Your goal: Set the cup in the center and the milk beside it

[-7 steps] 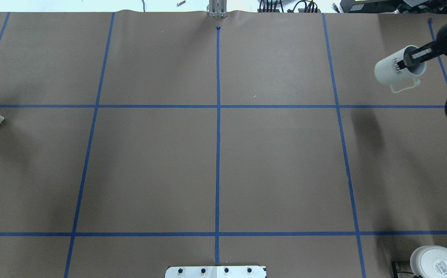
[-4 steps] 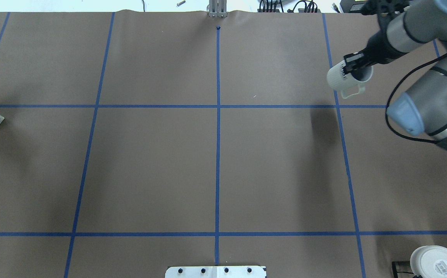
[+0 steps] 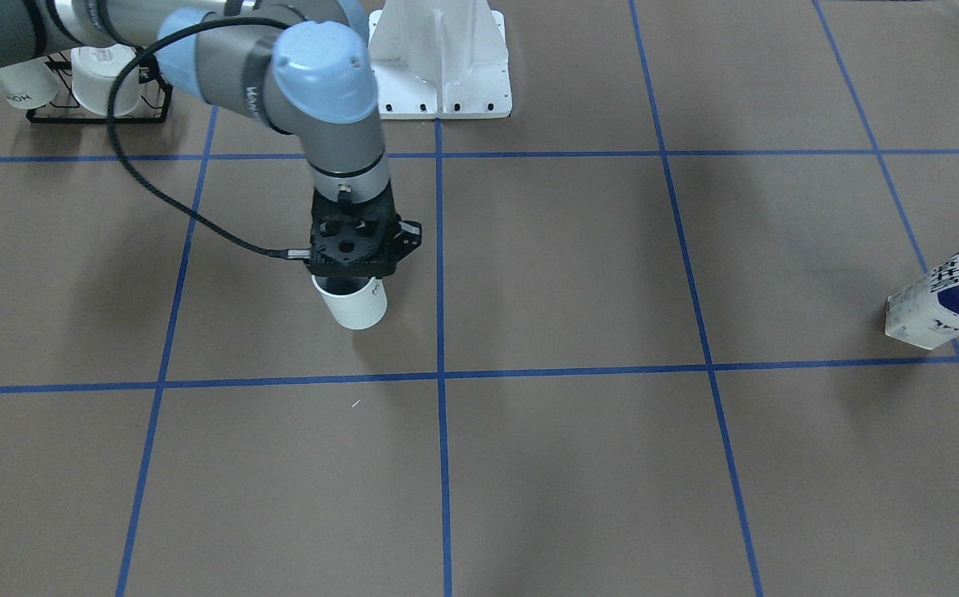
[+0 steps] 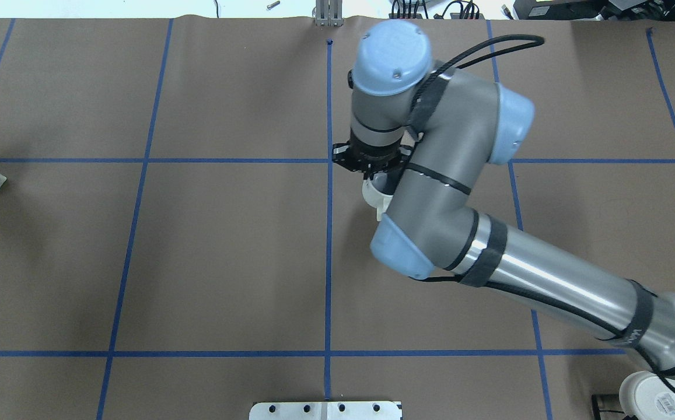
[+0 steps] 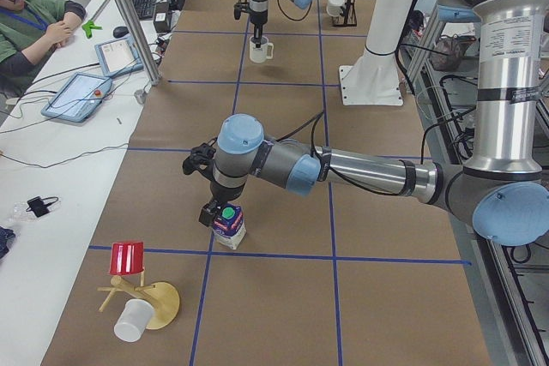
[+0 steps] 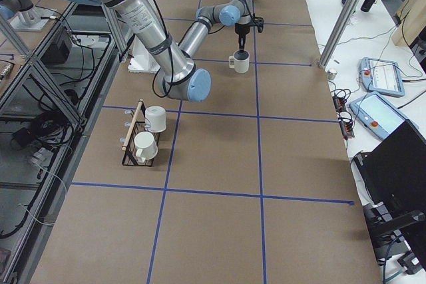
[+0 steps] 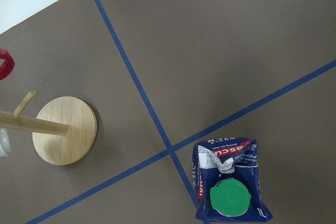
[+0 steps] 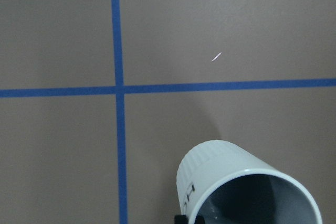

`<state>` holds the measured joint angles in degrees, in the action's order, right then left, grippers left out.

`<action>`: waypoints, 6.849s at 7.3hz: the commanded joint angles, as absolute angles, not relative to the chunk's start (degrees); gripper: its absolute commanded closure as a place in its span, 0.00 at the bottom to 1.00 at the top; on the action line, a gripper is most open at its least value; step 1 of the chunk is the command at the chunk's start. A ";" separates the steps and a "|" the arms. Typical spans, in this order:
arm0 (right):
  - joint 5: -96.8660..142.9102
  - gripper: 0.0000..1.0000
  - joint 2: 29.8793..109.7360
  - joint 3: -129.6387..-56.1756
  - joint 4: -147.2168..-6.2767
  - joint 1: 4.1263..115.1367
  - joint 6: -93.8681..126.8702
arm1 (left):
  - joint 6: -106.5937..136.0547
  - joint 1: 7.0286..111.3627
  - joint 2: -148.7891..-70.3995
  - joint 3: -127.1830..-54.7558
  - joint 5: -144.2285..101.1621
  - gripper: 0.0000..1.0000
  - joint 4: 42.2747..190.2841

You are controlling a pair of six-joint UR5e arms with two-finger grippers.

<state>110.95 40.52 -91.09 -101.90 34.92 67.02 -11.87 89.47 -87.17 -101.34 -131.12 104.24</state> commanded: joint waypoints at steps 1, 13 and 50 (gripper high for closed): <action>110.74 1.00 35.69 -86.23 -103.54 29.55 72.41 | -11.87 89.47 -87.19 -100.73 -131.13 0.01 104.33; 109.33 0.00 38.88 -96.36 -101.95 43.37 56.31 | -11.87 89.39 -88.50 -100.37 -131.13 0.01 104.24; 129.37 0.00 94.04 -94.13 -91.41 85.25 -0.88 | 56.40 55.32 -107.89 -108.60 -127.40 1.00 106.87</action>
